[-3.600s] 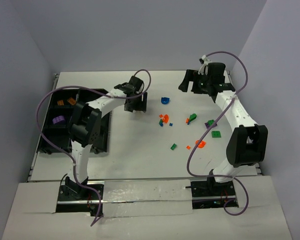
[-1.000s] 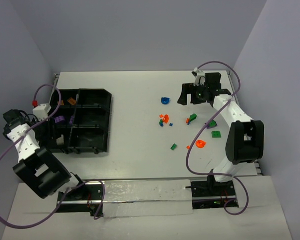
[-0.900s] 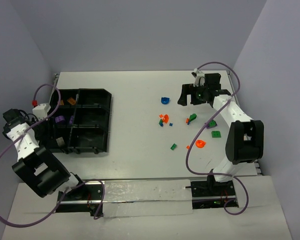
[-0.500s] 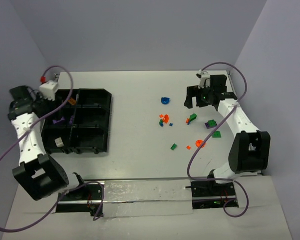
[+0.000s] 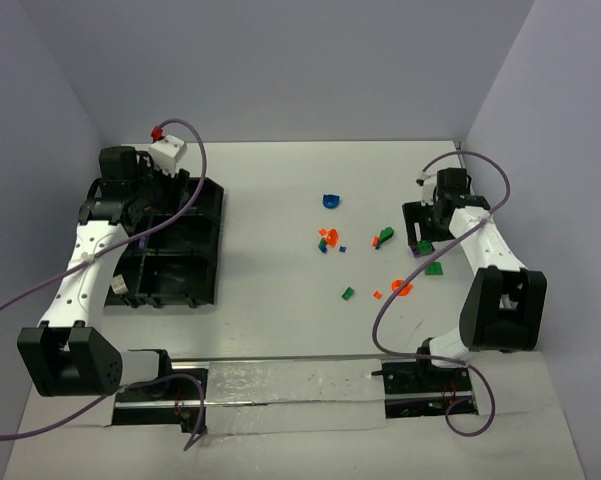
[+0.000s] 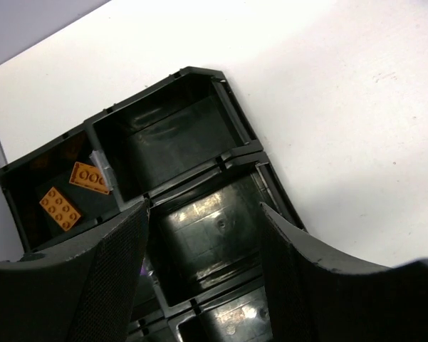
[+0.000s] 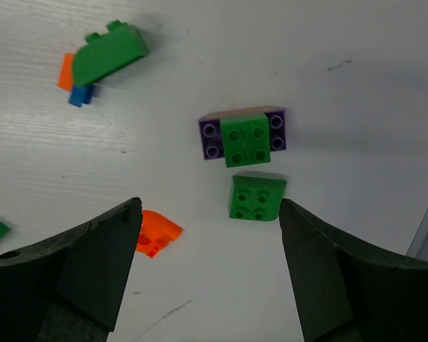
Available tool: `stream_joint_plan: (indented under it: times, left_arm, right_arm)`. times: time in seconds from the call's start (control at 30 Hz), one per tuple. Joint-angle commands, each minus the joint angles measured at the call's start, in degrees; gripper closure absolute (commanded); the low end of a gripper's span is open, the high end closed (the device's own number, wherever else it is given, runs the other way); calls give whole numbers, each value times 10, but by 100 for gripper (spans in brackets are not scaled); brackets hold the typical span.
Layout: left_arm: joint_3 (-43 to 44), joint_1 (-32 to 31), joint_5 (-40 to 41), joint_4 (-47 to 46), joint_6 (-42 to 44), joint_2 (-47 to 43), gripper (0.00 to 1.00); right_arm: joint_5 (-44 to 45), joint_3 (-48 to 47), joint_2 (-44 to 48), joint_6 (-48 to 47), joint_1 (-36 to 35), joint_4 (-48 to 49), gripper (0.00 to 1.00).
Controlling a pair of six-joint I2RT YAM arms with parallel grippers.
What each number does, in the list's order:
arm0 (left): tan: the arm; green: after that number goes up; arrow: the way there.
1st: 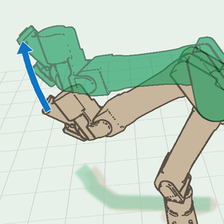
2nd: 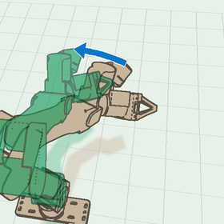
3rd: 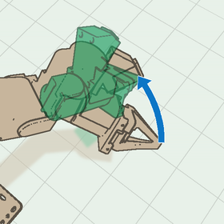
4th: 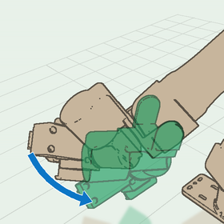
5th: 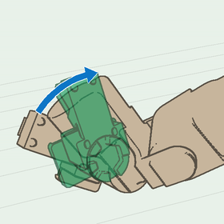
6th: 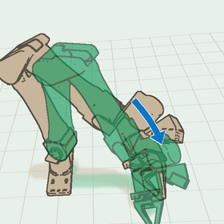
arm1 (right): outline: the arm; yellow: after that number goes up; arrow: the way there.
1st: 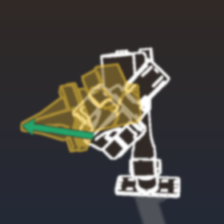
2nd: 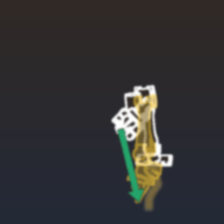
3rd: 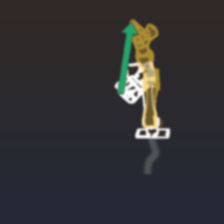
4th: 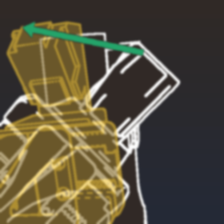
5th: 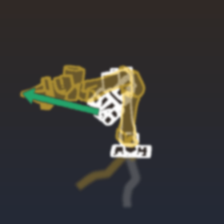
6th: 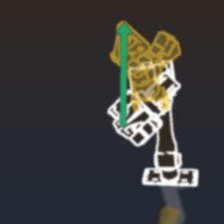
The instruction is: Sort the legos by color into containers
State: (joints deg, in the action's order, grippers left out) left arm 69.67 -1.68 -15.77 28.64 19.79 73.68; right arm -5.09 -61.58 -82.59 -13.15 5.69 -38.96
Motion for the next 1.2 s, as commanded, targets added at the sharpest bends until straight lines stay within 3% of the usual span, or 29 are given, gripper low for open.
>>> stream_joint_plan:
  times: [0.0, 0.2, 0.57, 0.87, 0.93, 1.03, 1.17]
  left_arm:
    - [4, -12, 7, -45, -29, 4, 33]
    - [2, -20, -1, -46, -39, 2, 33]
    - [2, -25, 0, -40, -39, 3, 33]
    - [4, -25, 2, -37, -38, 7, 33]
    - [4, -25, 4, -36, -37, 8, 33]
    - [2, -25, 5, -34, -35, 9, 33]
    - [2, -25, 4, -32, -36, 11, 34]
  right_arm:
    - [30, -28, -44, -55, 16, -23, 19]
    - [14, -79, -113, -80, 23, -35, 34]
    - [19, -111, -180, -88, 25, -34, 37]
    - [13, -120, -211, -91, 28, -38, 47]
    - [12, -122, -215, -92, 29, -40, 52]
    - [13, -125, -221, -96, 30, -43, 70]
    - [13, -126, -230, -100, 30, -47, 85]
